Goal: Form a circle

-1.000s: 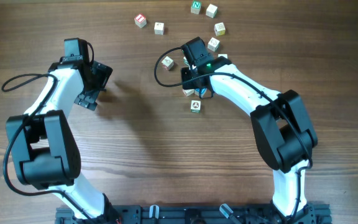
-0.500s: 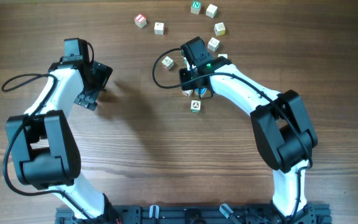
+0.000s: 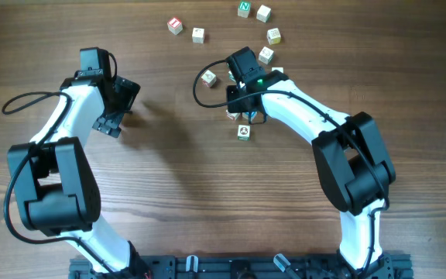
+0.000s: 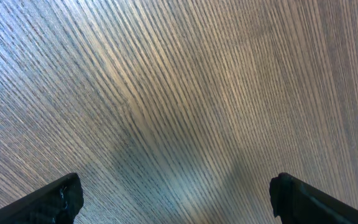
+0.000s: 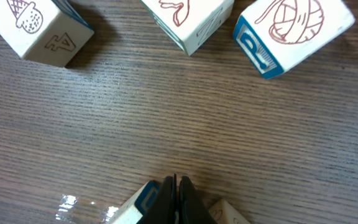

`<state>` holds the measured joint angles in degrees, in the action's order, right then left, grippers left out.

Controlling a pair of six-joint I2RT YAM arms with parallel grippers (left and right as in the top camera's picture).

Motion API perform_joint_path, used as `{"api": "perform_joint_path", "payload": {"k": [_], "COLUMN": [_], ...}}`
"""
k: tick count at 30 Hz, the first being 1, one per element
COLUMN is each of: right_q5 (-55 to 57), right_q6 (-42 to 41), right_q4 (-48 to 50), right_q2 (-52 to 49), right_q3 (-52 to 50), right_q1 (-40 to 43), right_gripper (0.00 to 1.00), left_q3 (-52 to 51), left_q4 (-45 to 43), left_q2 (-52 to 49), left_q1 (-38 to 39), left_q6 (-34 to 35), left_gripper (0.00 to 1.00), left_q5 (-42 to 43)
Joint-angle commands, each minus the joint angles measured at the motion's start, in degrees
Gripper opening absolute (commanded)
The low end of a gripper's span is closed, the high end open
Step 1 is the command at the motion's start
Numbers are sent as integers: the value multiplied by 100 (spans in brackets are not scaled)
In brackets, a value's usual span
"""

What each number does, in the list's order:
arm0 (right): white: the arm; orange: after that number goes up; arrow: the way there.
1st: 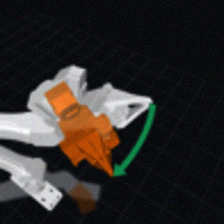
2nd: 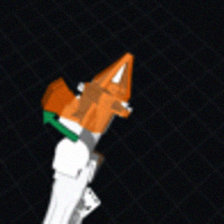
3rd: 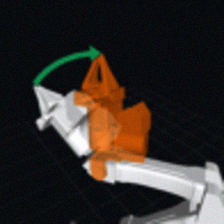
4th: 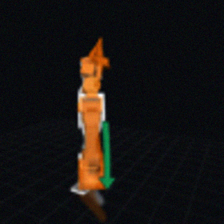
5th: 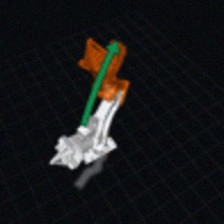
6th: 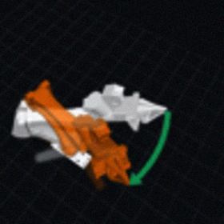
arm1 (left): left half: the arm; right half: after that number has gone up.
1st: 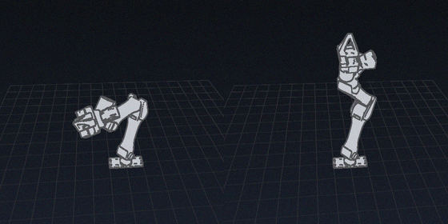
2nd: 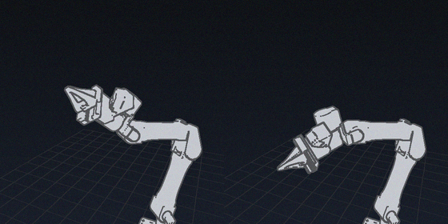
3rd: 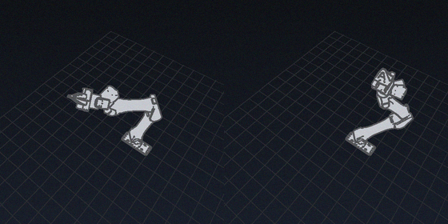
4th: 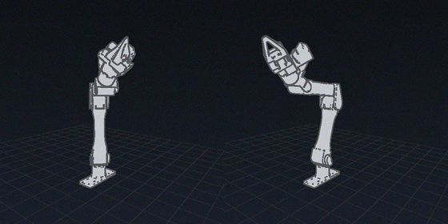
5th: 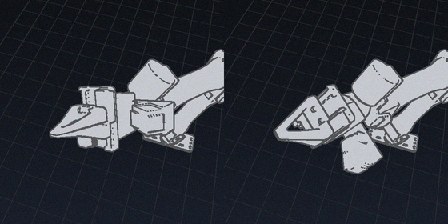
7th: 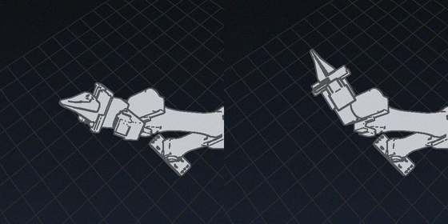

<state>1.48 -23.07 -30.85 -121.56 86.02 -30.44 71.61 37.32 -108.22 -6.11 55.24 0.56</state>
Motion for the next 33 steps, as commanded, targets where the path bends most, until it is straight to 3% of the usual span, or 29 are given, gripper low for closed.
{"api": "perform_joint_path", "payload": {"k": [1,22,26,33], "right_q5": [-160,474,151,306], "right_q6": [-96,-87,205,184], "right_q4": [-79,192,601,385], "right_q2": [50,361,411,85], "right_q3": [24,251,264,254], "right_q1": [-26,-24,-201,-643], "right_gripper": [5,5,5,5], "left_q3": [17,17,17,17], "left_q4": [0,0,0,0], "left_q2": [-76,-76,-76,-76], "left_q1": [-7,-7,-7,-7], "left_q6": [55,55,55,55], "left_gripper": [100,100,100,100], "left_q5": [4,4,4,4]}}
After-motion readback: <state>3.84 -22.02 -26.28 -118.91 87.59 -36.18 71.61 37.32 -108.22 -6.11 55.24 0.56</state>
